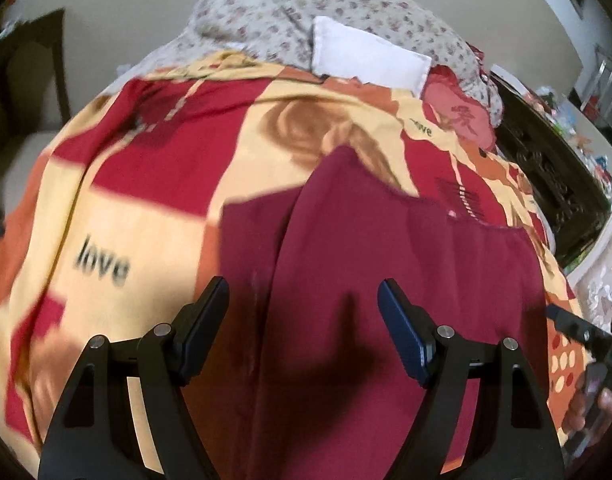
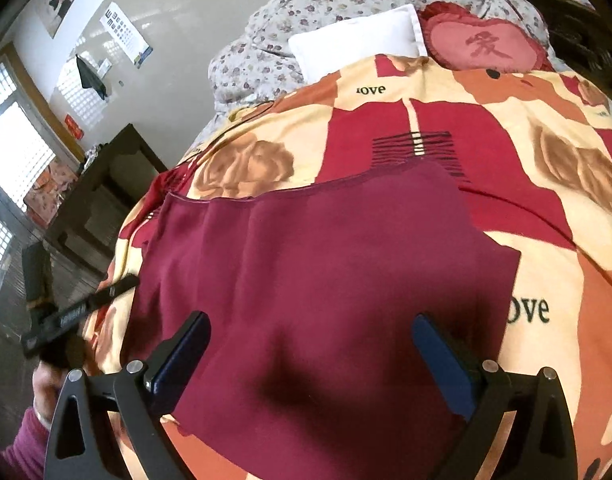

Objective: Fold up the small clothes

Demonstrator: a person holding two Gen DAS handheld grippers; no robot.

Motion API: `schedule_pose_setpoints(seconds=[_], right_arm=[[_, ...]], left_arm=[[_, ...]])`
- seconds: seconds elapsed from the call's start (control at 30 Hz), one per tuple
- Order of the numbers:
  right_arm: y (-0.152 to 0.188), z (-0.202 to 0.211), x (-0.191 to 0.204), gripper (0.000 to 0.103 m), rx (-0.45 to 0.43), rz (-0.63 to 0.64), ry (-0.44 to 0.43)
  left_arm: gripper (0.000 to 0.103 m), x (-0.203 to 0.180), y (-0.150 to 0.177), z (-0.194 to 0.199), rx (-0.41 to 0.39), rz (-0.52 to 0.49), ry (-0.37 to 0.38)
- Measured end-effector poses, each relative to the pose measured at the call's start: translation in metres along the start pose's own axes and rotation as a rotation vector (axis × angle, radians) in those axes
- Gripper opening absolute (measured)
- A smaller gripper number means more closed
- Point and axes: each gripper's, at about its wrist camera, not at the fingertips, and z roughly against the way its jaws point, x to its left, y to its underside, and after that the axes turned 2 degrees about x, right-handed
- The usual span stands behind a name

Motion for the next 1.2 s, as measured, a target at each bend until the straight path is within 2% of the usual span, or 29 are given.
schedule_pose_setpoints(seconds=[0.1, 0.2, 0.27, 0.33, 0.37, 0.43, 0.57, 0.83, 0.93, 1.0, 1.1, 1.2], right_arm=[[0.002, 0.003, -0.007, 0.101, -0.002, -0.014, -0.007], [0.002, 0.004, -0.016, 0.101, 0.000, -0.039, -0.012], [0.001, 0.004, -0.022, 0.101, 0.001, -0.061, -0.025], [0.002, 0.004, -0.025, 0.101, 0.001, -0.074, -0.031], [0.001, 0.004, -0.026, 0.101, 0.000, -0.077, -0.033], [0.001, 0.006, -0.027, 0.101, -0.001, -0.074, -0.031], [-0.003, 0.009, -0.026, 0.101, -0.019, -0.058, -0.025], [-0.034, -0.007, -0.030, 0.100, -0.052, -0.069, 0.029], [-0.044, -0.024, -0.036, 0.090, -0.050, -0.040, 0.071], [-0.049, -0.043, -0.048, 0.068, 0.005, -0.051, 0.128], [-0.051, -0.041, -0.055, 0.065, 0.000, -0.060, 0.114], [-0.048, -0.021, -0.043, 0.065, -0.025, -0.018, 0.142]], left_arm=[[0.067, -0.004, -0.020, -0.013, 0.002, -0.039, -0.001], [0.063, -0.010, -0.033, -0.024, 0.016, -0.082, 0.009], [0.045, -0.016, -0.037, -0.033, 0.037, -0.105, 0.008], [0.015, -0.020, -0.038, -0.041, 0.065, -0.123, 0.005], [0.010, -0.021, -0.038, -0.044, 0.074, -0.134, 0.002], [0.006, -0.021, -0.038, -0.044, 0.062, -0.128, 0.000], [0.006, -0.002, -0.047, -0.031, 0.016, -0.066, -0.002], [0.006, 0.018, -0.051, -0.035, 0.010, -0.006, -0.039], [0.006, 0.012, -0.045, -0.047, 0.030, -0.028, -0.087], [0.006, 0.006, -0.042, -0.049, 0.021, -0.049, -0.118], [0.006, 0.003, -0.042, -0.049, 0.017, -0.035, -0.130], [0.006, 0.003, -0.042, -0.050, 0.023, -0.015, -0.133]])
